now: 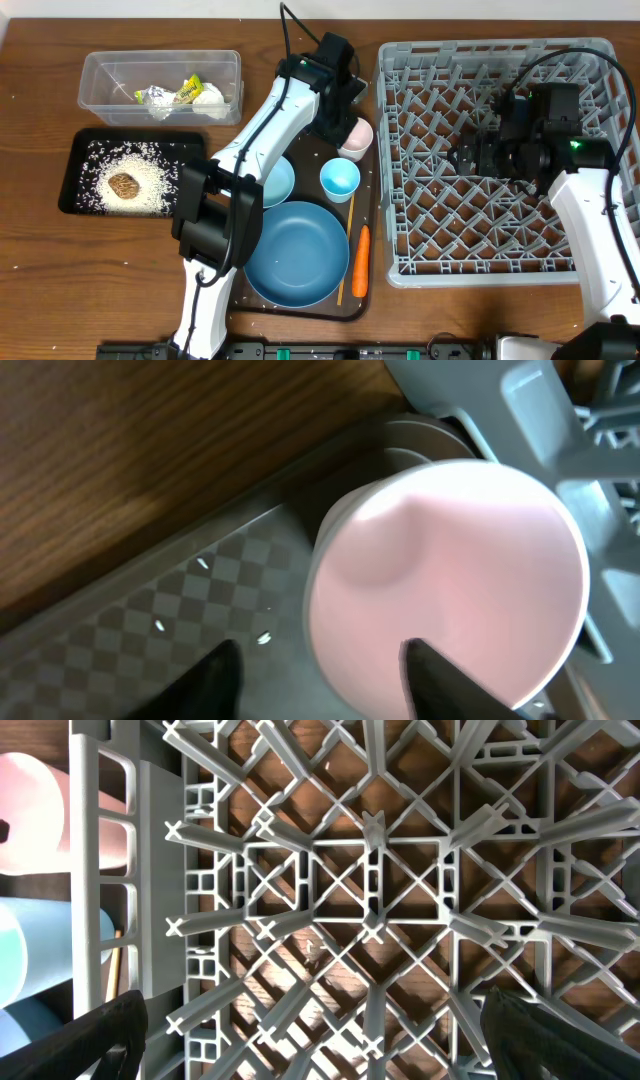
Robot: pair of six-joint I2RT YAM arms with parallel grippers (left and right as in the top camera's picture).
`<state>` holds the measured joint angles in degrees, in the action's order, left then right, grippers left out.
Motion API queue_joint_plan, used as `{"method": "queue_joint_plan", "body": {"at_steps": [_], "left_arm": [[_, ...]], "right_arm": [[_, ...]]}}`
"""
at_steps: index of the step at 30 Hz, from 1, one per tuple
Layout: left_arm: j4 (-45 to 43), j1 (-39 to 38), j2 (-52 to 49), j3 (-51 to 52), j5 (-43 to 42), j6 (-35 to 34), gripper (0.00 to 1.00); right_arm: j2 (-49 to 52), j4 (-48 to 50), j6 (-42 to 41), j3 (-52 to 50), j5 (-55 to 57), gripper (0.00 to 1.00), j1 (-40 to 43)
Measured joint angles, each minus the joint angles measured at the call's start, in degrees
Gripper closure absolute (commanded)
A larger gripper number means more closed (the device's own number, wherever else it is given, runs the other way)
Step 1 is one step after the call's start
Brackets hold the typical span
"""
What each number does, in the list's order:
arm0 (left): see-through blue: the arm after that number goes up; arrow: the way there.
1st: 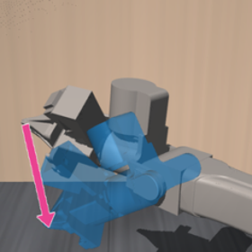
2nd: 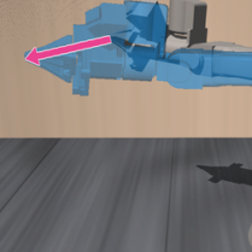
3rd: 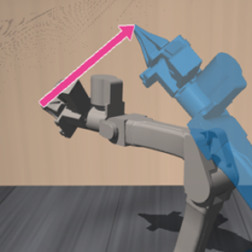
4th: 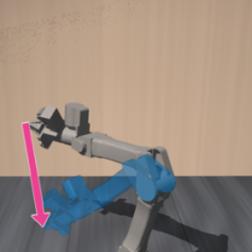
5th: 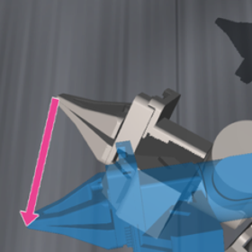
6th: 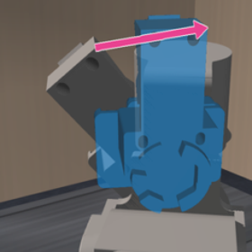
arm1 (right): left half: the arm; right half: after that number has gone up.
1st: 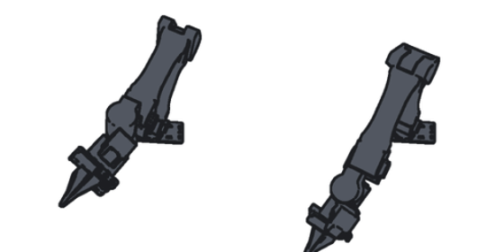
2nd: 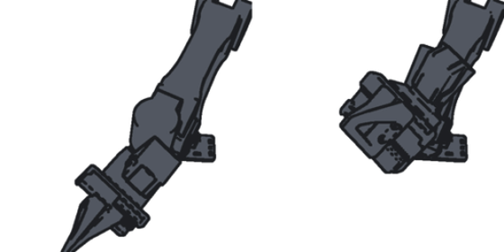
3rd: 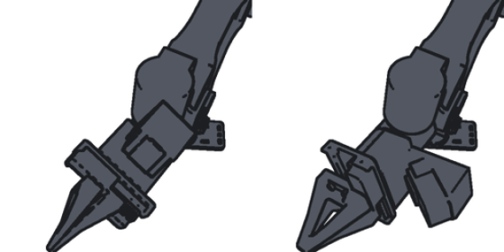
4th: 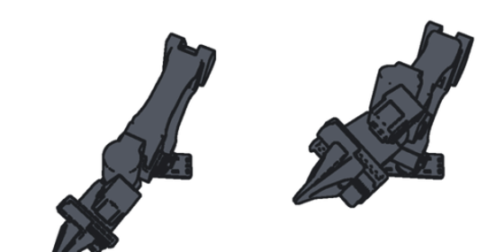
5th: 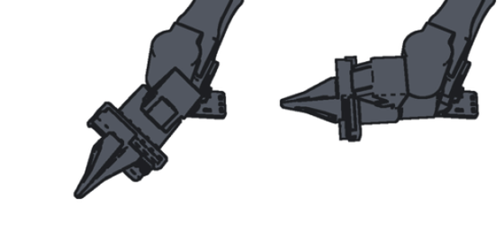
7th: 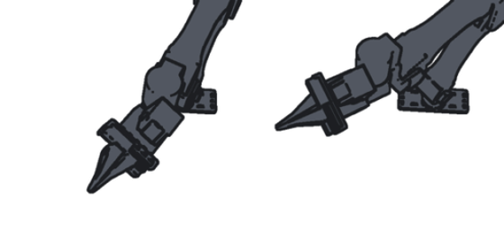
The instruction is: Sort waste into correct bins and load items into the dishwasher rack
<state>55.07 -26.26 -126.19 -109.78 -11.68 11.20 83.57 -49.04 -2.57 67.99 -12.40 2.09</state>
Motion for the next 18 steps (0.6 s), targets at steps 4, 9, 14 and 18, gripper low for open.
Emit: {"method": "queue_joint_plan", "body": {"at_steps": [4,9,14,18], "left_arm": [[0.0,0.0,-0.2,0.0,-0.9,-0.7,0.61],[-0.1,0.0,-1.2,0.0,-3.1,-0.9,0.68],[-0.1,0.0,-2.6,0.0,-3.6,-1.3,0.94],[-0.2,0.0,-2.7,0.0,-3.5,-1.4,0.94]], "right_arm": [[0.0,0.0,0.0,0.0,0.0,0.01,0.0],[0.0,0.0,0.0,0.0,0.0,0.01,0.0],[0.0,0.0,0.0,0.0,0.0,0.01,0.0],[0.0,0.0,0.0,0.0,0.0,0.01,0.0]]}}
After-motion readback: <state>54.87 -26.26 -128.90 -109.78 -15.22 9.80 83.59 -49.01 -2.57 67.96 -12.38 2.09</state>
